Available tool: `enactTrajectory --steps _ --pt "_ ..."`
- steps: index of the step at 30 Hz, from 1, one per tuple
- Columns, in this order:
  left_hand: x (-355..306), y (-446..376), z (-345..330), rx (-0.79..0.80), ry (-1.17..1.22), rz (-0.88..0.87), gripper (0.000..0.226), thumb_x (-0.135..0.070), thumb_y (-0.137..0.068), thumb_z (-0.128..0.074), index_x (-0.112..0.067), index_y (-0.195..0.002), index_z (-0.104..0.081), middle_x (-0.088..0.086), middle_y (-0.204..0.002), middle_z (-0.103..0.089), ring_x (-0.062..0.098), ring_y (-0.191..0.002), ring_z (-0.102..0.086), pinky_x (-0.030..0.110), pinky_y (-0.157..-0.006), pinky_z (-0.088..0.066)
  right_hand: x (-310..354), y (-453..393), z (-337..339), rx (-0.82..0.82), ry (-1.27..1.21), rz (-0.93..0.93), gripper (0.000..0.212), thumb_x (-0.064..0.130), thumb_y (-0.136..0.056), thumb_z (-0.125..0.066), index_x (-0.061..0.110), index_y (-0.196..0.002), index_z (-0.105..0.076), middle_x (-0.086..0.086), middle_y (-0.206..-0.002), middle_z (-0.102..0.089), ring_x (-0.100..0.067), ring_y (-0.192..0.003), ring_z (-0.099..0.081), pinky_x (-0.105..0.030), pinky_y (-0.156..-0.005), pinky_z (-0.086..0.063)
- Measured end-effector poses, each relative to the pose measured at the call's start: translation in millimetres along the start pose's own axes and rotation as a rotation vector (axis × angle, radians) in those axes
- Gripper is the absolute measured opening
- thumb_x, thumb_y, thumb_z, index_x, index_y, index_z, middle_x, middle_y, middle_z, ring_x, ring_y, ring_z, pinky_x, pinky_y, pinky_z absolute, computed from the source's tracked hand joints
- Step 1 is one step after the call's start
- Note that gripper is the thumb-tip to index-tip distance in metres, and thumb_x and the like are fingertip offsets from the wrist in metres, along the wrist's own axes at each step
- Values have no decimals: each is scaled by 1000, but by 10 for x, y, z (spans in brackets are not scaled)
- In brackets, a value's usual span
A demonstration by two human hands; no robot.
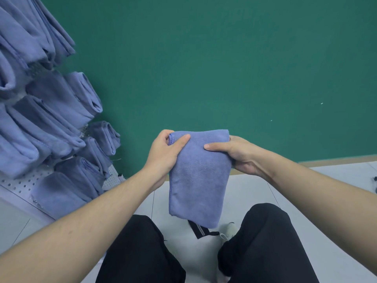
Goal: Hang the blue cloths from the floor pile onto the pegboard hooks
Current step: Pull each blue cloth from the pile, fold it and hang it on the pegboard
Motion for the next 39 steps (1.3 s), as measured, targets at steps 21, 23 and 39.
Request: enactTrajectory --steps 21,23,39 --pt "50 231 -136 -136 -83 -219 32 -9 -85 -73 -14 -73 -44 -14 -61 -42 7 -58 -36 18 -54 -35 68 -6 -99 -427 455 369 42 21 -80 -76 22 -71 -34 12 -61 -43 -10 -58 -38 -26 -54 -35" --pt "55 245 -177 -136 -94 -229 29 -9 -86 -71 -13 -74 -46 -15 -61 -44 5 -57 -37 15 -54 -35 57 -13 -134 -447 460 387 38 19 -82 -71 23 -72 -34 14 -60 -41 -9 -56 -35 -25 -53 -34" --pt "124 160 -272 -175 -72 -177 19 -13 -90 -65 -20 -84 -49 -21 -65 -53 1 -57 -46 17 -54 -39 26 48 -311 -434 506 412 24 43 -91 -64 24 -84 -52 19 -64 -56 0 -57 -49 -26 -61 -43"
Point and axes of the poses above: each hand's wrist, its own y-axis away from the middle knuckle, its own z-axis out of the back of the hand, x = y × z, the point moved 6 cm from there along -y, towards the middle knuckle
